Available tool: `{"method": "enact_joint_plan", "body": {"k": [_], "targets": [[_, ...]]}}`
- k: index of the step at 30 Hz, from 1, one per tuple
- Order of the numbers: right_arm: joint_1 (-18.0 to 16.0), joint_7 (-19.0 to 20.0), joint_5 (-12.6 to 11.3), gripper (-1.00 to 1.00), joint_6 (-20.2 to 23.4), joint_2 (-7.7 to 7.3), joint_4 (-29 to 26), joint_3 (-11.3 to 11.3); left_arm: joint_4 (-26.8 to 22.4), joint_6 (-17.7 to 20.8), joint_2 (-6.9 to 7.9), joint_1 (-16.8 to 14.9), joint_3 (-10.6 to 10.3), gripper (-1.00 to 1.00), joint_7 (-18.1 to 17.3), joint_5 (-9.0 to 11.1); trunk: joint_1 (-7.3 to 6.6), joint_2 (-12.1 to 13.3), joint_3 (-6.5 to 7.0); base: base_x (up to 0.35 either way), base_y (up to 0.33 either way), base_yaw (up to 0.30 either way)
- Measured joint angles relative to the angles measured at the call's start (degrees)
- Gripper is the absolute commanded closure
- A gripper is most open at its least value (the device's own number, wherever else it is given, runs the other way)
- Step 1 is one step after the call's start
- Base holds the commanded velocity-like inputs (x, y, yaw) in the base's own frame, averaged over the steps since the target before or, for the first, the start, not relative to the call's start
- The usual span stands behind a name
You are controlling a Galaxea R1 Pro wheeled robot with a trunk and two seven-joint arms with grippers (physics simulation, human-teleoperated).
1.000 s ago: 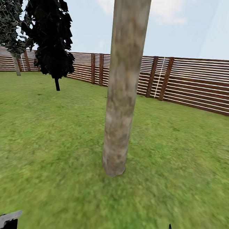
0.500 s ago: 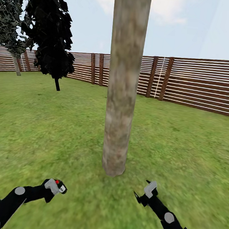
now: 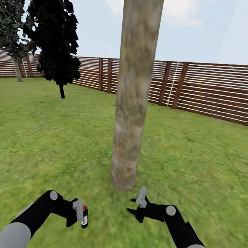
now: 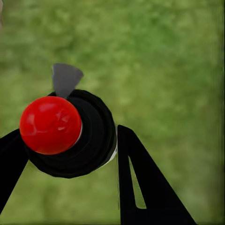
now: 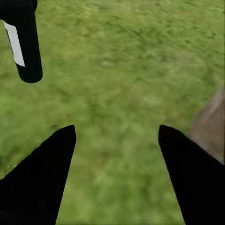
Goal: In the garden, pick up the pesticide atomizer on the floor and spray pesticide onto both trees until each tree trunk is fully covered.
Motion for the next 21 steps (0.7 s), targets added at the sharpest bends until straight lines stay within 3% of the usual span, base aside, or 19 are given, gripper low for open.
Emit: {"method": "enact_joint_plan", "body": {"k": [3,5,8,10,12,21], "targets": [[0.0,1.2,0.0,1.0,0.1,0.42,-0.1,0.7,0.0,0.0,-0.09,0.0,0.0,1.0,-0.7,-0.2,0.0,0.0,0.0,0.0,0.0,0.0],[-0.1,3.6,0.1,1.0,0.1,1.3,-0.1,1.9,0.0,0.0,-1.11,0.0,-0.1,1.0,-0.8,-0.7,0.0,0.0,0.0,0.0,0.0,0.0],[-0.1,5.0,0.1,1.0,0.2,2.66,-0.1,2.6,0.0,0.2,-4.19,0.0,0.0,1.0,-0.8,-6.2,0.0,0.0,0.0,0.0,0.0,0.0],[-0.1,5.1,0.1,1.0,0.2,3.23,0.0,2.7,0.0,0.4,-5.75,-0.1,0.0,1.0,-0.8,-8.3,0.0,0.0,0.0,0.0,0.0,0.0],[-0.1,5.5,0.1,1.0,0.2,3.7,0.0,2.8,0.0,0.5,-7.01,-0.1,-0.1,1.0,-0.8,-8.9,0.0,0.0,0.0,0.0,0.0,0.0],[-0.1,6.2,0.1,1.0,0.1,4.17,0.0,2.8,0.0,1.0,-9.94,-1.6,-0.1,1.0,-0.8,-9.0,0.0,0.0,0.0,0.0,0.0,0.0]]}}
